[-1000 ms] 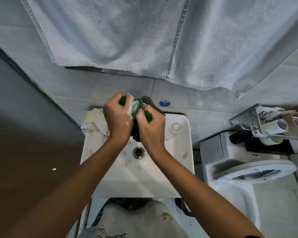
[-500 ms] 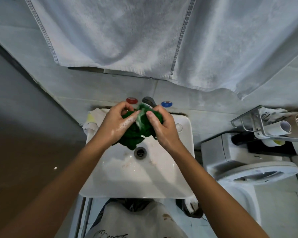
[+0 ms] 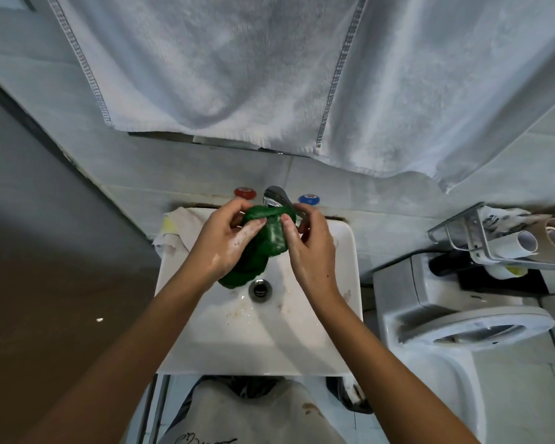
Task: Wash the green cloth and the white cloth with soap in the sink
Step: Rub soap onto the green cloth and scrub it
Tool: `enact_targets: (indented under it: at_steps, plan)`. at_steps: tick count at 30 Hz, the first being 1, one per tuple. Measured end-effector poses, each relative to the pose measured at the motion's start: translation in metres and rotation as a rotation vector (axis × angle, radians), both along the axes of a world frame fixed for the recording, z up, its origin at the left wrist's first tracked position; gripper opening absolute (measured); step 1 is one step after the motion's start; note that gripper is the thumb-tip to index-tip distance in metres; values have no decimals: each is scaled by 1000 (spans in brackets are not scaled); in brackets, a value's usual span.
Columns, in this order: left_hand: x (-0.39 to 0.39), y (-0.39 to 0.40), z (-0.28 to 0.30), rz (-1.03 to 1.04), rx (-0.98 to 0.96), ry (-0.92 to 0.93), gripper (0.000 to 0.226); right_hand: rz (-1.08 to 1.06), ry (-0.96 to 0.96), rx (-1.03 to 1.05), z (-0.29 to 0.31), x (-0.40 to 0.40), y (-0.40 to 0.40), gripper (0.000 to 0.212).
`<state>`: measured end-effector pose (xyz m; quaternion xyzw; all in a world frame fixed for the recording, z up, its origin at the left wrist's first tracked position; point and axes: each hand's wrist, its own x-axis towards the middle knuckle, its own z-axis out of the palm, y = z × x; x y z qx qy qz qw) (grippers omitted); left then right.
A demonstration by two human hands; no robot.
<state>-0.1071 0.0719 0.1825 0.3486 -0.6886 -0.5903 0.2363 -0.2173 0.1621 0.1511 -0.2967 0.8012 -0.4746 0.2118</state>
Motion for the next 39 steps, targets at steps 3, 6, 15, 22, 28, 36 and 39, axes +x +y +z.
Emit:
enact_targets:
  at_steps: [3, 6, 15, 22, 28, 36, 39]
  plan:
    - [-2, 3, 1, 5, 3, -19, 14, 41, -303, -84, 3, 9, 1, 17]
    - [1, 4, 1, -48, -1, 13, 14, 105, -329, -123, 3, 11, 2, 18]
    - [26, -20, 6, 91, -100, 109, 21, -107, -261, -221, 3, -18, 12, 19]
    - [49, -45, 12, 163, -86, 190, 2, -119, -57, -246, 4, -43, 21, 12]
    - [40, -39, 8, 83, -70, 188, 20, 93, -234, -292, 20, -34, 12, 21]
    - [38, -26, -1, -57, -57, 127, 55, 353, -226, -104, 25, -35, 17, 77]
    - [42, -29, -3, -128, 0, 36, 85, 483, -84, 99, 29, -42, 19, 105]
